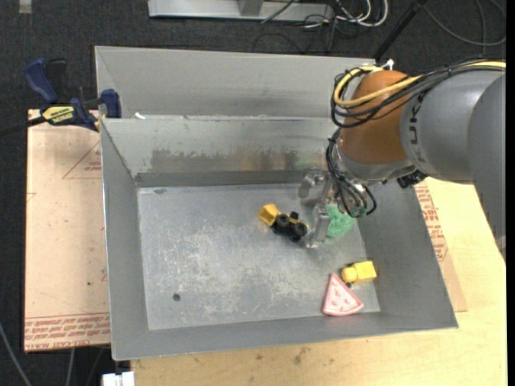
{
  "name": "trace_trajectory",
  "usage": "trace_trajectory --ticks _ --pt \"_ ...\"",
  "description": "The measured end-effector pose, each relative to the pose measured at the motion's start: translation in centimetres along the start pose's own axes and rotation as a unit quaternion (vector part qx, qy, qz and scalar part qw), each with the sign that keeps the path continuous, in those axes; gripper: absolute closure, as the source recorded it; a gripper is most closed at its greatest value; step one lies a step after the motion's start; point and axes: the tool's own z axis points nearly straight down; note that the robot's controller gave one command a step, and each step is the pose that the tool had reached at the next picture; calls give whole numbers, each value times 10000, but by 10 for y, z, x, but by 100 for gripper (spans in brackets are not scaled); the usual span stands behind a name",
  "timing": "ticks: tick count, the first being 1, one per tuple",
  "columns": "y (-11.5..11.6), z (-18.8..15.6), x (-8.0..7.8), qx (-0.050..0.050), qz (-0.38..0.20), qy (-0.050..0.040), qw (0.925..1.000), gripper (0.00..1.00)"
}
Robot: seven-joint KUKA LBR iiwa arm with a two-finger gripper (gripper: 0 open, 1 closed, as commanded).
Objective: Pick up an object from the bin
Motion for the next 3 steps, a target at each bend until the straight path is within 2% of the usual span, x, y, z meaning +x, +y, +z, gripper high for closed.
trace_trajectory --ticks 1,2,3 --pt "9 19 4 4 -34 37 10000 0" --pt "29 18 11 2 354 14 9994 0" --pt "36 20 -6 5 872 6 9962 100"
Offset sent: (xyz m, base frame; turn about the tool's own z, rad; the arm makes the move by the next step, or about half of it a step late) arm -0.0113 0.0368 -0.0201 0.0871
